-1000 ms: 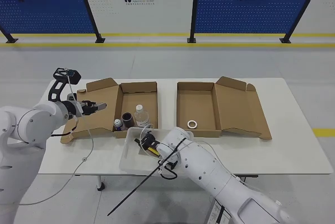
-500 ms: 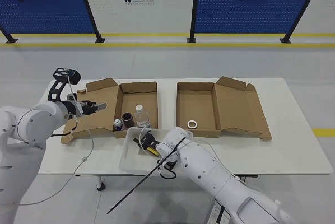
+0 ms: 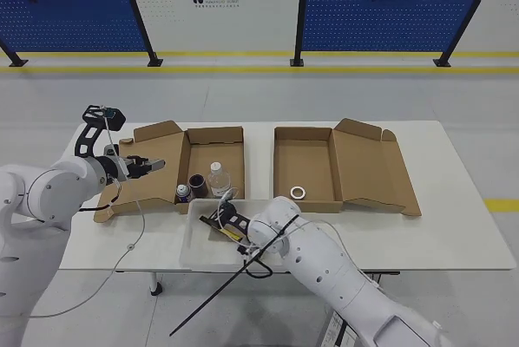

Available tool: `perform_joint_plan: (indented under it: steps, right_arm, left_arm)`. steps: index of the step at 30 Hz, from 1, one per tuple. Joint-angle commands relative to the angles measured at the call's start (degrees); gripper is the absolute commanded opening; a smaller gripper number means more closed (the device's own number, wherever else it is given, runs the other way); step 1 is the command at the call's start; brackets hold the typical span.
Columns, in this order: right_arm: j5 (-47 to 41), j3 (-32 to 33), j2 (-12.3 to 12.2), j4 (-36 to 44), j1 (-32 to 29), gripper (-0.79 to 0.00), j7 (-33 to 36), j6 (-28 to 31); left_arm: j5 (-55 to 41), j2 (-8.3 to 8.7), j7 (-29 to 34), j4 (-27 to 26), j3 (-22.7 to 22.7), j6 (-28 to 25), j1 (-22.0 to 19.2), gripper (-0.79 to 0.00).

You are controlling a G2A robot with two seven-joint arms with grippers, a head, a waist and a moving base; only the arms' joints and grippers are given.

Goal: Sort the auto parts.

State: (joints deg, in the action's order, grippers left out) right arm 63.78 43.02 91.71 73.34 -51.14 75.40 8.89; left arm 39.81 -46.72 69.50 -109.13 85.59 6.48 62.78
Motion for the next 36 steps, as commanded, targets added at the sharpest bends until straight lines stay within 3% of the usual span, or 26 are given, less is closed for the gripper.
perform_joint_plan:
  steps: [1,17,36]
  right_arm:
    - [-0.3,1.0,-0.4,1.7,-1.0,-0.785,-0.1,0.2]
    - [-4.3,8.6,-3.7,14.5,-8.7,-0.785,-0.9,3.8]
    - [-12.2,16.8,-6.7,21.9,-15.0,-0.785,-6.0,6.7]
  left_arm:
    - [0.0,0.00,0.0,0.0,0.0,0.0,0.0,0.000]
    - [0.0,0.00,0.0,0.0,0.0,0.0,0.0,0.000]
    - [0.0,0.00,0.0,0.0,0.0,0.0,0.0,0.000]
